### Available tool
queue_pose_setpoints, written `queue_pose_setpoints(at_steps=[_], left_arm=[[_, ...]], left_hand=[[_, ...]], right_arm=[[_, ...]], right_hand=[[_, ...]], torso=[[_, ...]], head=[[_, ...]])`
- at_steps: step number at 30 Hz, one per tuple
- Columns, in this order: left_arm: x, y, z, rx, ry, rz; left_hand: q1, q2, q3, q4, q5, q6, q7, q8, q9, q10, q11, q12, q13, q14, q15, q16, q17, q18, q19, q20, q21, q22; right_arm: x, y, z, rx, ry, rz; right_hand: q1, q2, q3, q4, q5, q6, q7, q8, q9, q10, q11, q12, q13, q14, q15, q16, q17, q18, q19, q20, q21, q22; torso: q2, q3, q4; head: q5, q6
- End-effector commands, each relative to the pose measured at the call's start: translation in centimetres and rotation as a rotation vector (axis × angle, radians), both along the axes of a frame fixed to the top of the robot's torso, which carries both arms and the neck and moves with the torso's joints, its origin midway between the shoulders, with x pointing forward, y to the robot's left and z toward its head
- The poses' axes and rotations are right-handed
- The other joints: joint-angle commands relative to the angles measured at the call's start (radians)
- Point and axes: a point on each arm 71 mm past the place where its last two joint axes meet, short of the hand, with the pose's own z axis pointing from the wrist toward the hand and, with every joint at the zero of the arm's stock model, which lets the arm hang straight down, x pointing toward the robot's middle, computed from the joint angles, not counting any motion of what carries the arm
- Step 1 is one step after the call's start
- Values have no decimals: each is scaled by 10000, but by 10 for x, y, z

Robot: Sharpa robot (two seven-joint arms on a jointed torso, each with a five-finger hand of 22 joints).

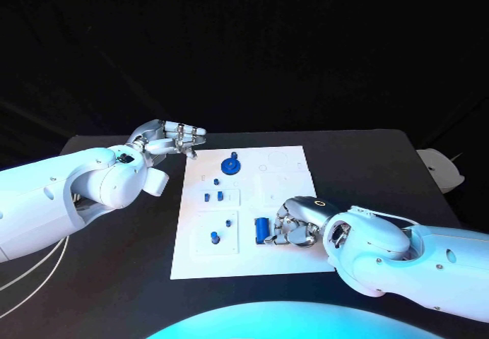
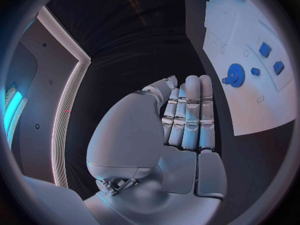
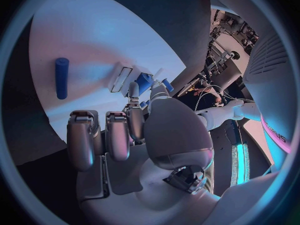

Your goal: Assemble the parts on the task board

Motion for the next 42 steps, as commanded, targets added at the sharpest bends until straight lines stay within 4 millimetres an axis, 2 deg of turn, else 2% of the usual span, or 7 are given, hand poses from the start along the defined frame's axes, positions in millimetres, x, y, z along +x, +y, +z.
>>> queue_pose_setpoints(at_steps=[1,4,19,25,29,36,42], left_arm=[[-1,-3,1,-58,-29,-205],[-1,-3,1,-61,-26,-216],[-1,-3,1,-50,-26,-187],[-1,-2,1,-47,-25,-181],[-1,-1,1,-42,-26,-169],[-1,0,1,-33,-27,-149],[-1,0,0,-31,-18,-157]], left_hand=[[-59,36,-54,26,2,-65,10,30,-4,-64,7,58,17,-47,25,-1,-13,136,-16,71,-45,-12],[-59,36,-54,26,2,-65,10,30,-4,-64,7,58,17,-47,25,-1,-13,136,-16,71,-45,-12],[-66,40,-55,32,2,-67,11,32,-4,-70,8,63,17,-48,27,0,-14,135,-16,72,-48,-14],[-66,40,-55,32,2,-67,11,32,-4,-70,8,63,17,-48,27,0,-14,135,-16,72,-48,-14],[-66,40,-55,32,2,-67,11,32,-4,-70,8,63,17,-48,27,0,-14,135,-16,72,-48,-14],[-66,40,-55,32,2,-67,11,32,-4,-70,8,63,17,-48,27,0,-14,135,-16,72,-48,-14],[-66,40,-55,32,2,-67,11,32,-4,-70,8,63,17,-48,27,0,-14,135,-16,72,-48,-14]], right_arm=[[2,0,-3,-209,91,146],[4,-1,-5,-298,9,123],[10,-1,-6,-363,-297,-15],[7,-6,-3,-266,-370,-86],[4,-16,2,-89,-557,-342],[7,-49,15,-98,-1016,-1069],[10,-79,19,-625,-1218,-1554]], right_hand=[[-42,9,14,48,-55,17,1,-19,15,95,-15,59,-707,748,-33,35,1296,-89,726,-40,59,2428],[-21,70,46,67,-52,34,-8,-11,20,115,-23,99,-675,751,-37,41,1307,-93,733,-40,77,2433],[15,264,138,150,-10,62,-29,0,30,150,-41,155,-625,752,-54,45,1313,-97,742,-50,98,2439],[32,203,114,144,14,41,-25,-11,30,128,-41,95,-665,745,-56,25,1279,-85,720,-52,46,2424],[85,114,89,130,68,-51,6,-64,16,50,-19,-76,-779,721,-44,-38,1173,-56,662,-49,-91,2384],[395,-138,77,50,-48,-448,222,-482,-150,-79,157,-295,-900,680,88,-152,1003,-5,549,43,-347,2311],[478,-192,80,25,-93,-462,255,-576,-192,-143,186,-434,-992,662,118,-199,931,16,505,72,-448,2283]], torso=[[10,-4,17],[12,6,23],[-8,3,7],[3,3,-1],[-5,-7,-3],[-17,-8,-7],[-11,-4,-5]], head=[[-20,9],[2,3],[15,0],[11,24],[-3,31],[-177,68],[-319,94]])
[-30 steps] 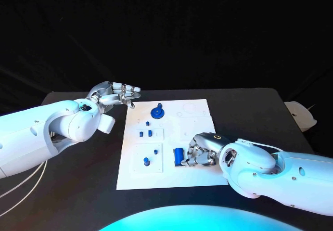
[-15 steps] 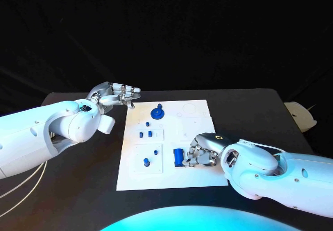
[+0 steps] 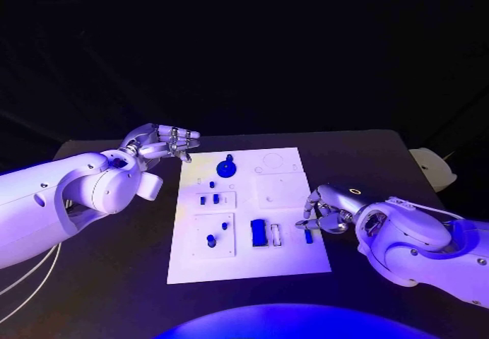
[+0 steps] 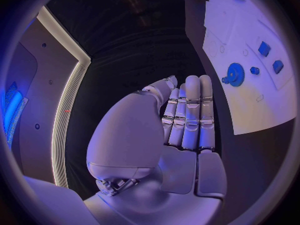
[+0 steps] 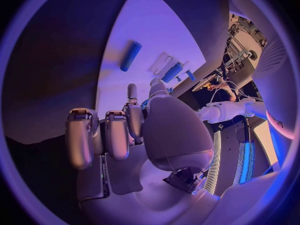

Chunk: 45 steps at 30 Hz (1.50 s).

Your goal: Assemble the parts on the task board

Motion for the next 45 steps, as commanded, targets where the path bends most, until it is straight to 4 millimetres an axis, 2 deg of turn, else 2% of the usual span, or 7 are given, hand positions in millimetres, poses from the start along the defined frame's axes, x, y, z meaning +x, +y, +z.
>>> queue_pose_setpoints(at_steps=[1,14,29,37,41,44,45], left_arm=[[-1,-2,1,-53,-34,-190],[-1,-3,-2,-29,15,-225],[-1,-3,-2,-27,21,-232],[-1,-2,-2,-18,23,-211],[-2,-2,-2,-17,26,-212],[-2,-2,-2,-16,29,-211],[-2,-2,-2,-15,31,-212]], left_hand=[[-67,40,-29,6,2,-67,11,32,-4,-71,8,63,10,-48,27,0,-15,135,-16,72,-48,-17],[-85,51,-35,24,2,-76,11,37,-3,-89,10,83,12,-52,30,3,-17,134,-15,77,-59,-24],[-85,51,-35,24,2,-76,11,37,-3,-89,10,83,12,-52,30,3,-17,134,-15,77,-59,-24],[-85,51,-35,24,2,-76,11,37,-3,-89,10,83,12,-52,30,3,-17,134,-15,77,-59,-24],[-89,55,-36,29,3,-78,10,39,-3,-97,10,92,13,-53,31,5,-18,135,-15,78,-64,-28],[-92,58,-37,33,4,-80,10,41,-2,-102,10,97,14,-53,31,6,-18,135,-14,79,-67,-30],[-92,58,-37,33,4,-80,10,41,-2,-102,10,97,14,-53,31,6,-18,135,-14,79,-67,-30]], right_arm=[[1,-6,2,-137,-327,6],[0,-21,-17,-1185,249,-6],[-4,-4,-32,-1072,590,331],[-6,1,-41,-1316,932,573],[-7,2,-45,-1529,1003,694],[-7,4,-46,-1750,880,856],[-7,4,-47,-1792,860,885]], right_hand=[[91,7,-13,-66,-57,-51,24,-54,-15,-65,18,-75,-1159,702,82,-43,923,48,504,72,-65,2278],[-120,101,-59,177,-118,291,-34,-76,-32,-48,-14,-75,-1148,748,77,73,1128,19,568,100,81,2321],[-136,101,-70,188,-113,345,-54,-78,-31,-39,-28,-63,-1137,747,67,71,1126,22,563,97,69,2318],[343,146,94,-54,-86,498,-146,-89,-21,-23,-110,-61,-1124,751,0,80,1148,24,563,51,64,2318],[671,154,203,-245,-317,528,-170,-128,-25,-29,-135,-88,-1134,751,-25,79,1152,24,561,23,58,2317],[1533,303,697,-740,-1102,540,-228,-207,-53,-50,-194,-127,-1143,750,-86,78,1159,24,562,-33,60,2318],[1615,305,753,-791,-1150,543,-235,-217,-58,-53,-200,-132,-1145,750,-88,78,1159,23,564,-36,64,2319]], torso=[[4,5,-4],[22,-1,29],[26,13,17],[22,8,10],[17,5,10],[14,11,21],[13,12,23]], head=[[-84,14],[-191,31],[-116,-35],[-103,-68],[-103,-71],[-110,-56],[-113,-58]])
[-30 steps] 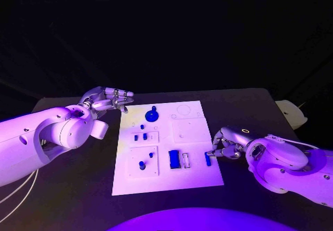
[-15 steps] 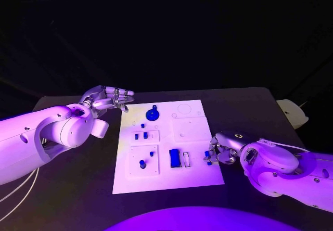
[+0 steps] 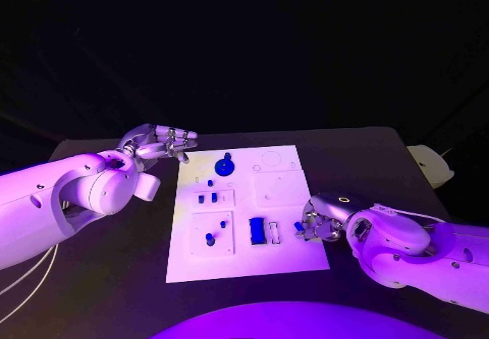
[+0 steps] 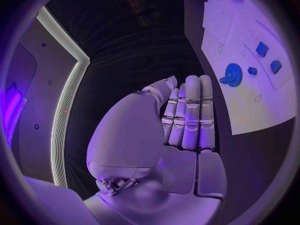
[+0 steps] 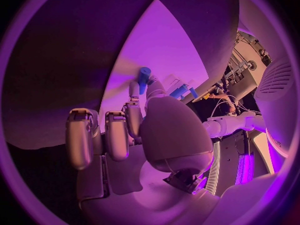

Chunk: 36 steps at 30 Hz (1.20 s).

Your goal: Assemble the parts on the task board

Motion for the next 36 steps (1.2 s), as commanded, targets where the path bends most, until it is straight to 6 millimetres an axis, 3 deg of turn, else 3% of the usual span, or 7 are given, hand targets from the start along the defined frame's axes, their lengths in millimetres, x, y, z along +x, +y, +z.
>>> queue_pose_setpoints(at_steps=[1,4,7,14,21,36], left_arm=[[-1,-2,1,-53,-29,-189],[-1,-2,1,-49,-20,-185],[-1,-2,1,-46,-16,-183],[-1,-2,1,-45,-13,-183],[-1,-1,1,-44,-14,-178],[-1,-2,1,-50,-10,-200]], left_hand=[[-53,18,-37,33,3,-80,10,41,-2,-66,-26,23,16,-53,31,6,-11,135,-15,79,-67,-15],[-53,18,-37,33,3,-80,10,41,-2,-66,-26,23,16,-53,31,6,-11,135,-15,79,-67,-15],[-53,18,-37,33,3,-80,10,41,-2,-66,-26,23,16,-53,31,6,-11,135,-15,79,-67,-15],[-46,20,-35,30,5,-84,9,42,-2,-73,-27,29,17,-55,30,7,-12,137,-14,79,-69,-17],[-46,20,-35,30,5,-84,9,42,-2,-73,-27,29,17,-55,30,7,-12,137,-14,79,-69,-17],[-39,19,-33,25,6,-93,9,40,-3,-86,-26,32,16,-57,29,8,-13,138,-13,79,-72,-19]], right_arm=[[-4,-2,-13,-931,402,353],[-4,-1,-13,-1119,291,491],[-4,0,-14,-1219,228,564],[-4,1,-13,-1238,129,576],[-4,2,-11,-978,-7,473],[-7,18,16,1942,-764,-587]], right_hand=[[941,513,283,-300,-302,4,-100,-85,-86,34,-109,-100,-1307,757,-88,37,1168,20,602,-79,-8,2317],[1467,552,695,-655,-154,29,-118,-165,-129,14,-124,-134,-1316,760,-111,44,1185,16,611,-108,12,2323],[1537,480,999,-773,55,56,-102,-247,-168,14,-113,-156,-1321,759,-94,42,1188,16,608,-107,5,2321],[1164,333,1314,-629,322,59,-60,-366,-215,7,-81,-228,-1359,753,-68,18,1158,25,590,-82,-41,2308],[817,115,1946,-495,1020,41,-22,-472,-223,-6,-61,-304,-1391,751,-42,2,1147,29,584,-59,-60,2304],[286,-189,2696,-226,1198,92,-27,-493,-164,81,-56,-214,-1319,775,-45,57,1242,-19,683,-53,170,2368]], torso=[[-6,1,14],[-3,-4,12],[-5,-7,10],[0,-3,9],[-2,2,4],[5,-3,17]], head=[[-11,7],[-19,12],[-21,24],[-19,46],[-2,79],[-21,110]])
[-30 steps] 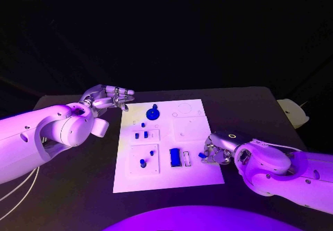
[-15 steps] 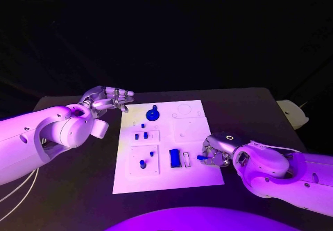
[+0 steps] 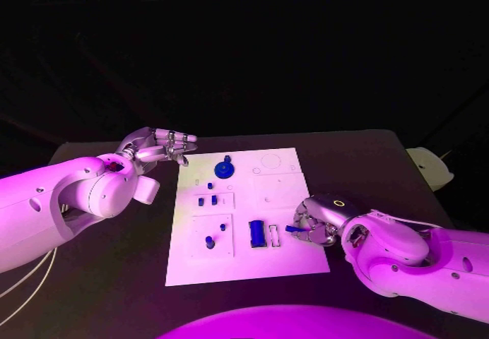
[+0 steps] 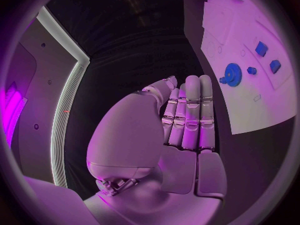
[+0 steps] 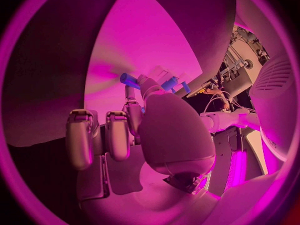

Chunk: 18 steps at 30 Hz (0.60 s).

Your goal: Assemble the parts on the task board

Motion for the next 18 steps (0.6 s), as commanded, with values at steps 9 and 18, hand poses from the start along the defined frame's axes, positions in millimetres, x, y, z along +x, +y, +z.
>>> queue_pose_setpoints(at_steps=[9,18], left_arm=[[-1,-3,1,-65,-32,-213],[-1,-4,1,-71,-22,-238]], left_hand=[[-39,19,-33,25,6,-93,9,40,-4,-50,10,32,16,-57,29,8,-14,137,-13,79,-37,-9],[-39,19,-33,25,6,-93,9,40,-4,-50,10,32,16,-57,29,8,-14,137,-13,79,-37,-9]], right_arm=[[2,12,-1,1499,999,-972],[3,23,-10,1338,1754,-794]], right_hand=[[-265,-56,300,147,-25,134,-37,62,126,73,-33,17,-1196,749,14,49,1233,-8,622,-16,-5,2357],[-541,-162,375,283,-1,183,-36,74,154,103,-30,65,-1159,755,19,64,1258,-9,624,-13,-2,2358]], torso=[[-1,-13,6],[7,-6,4]], head=[[9,-27],[39,-69]])
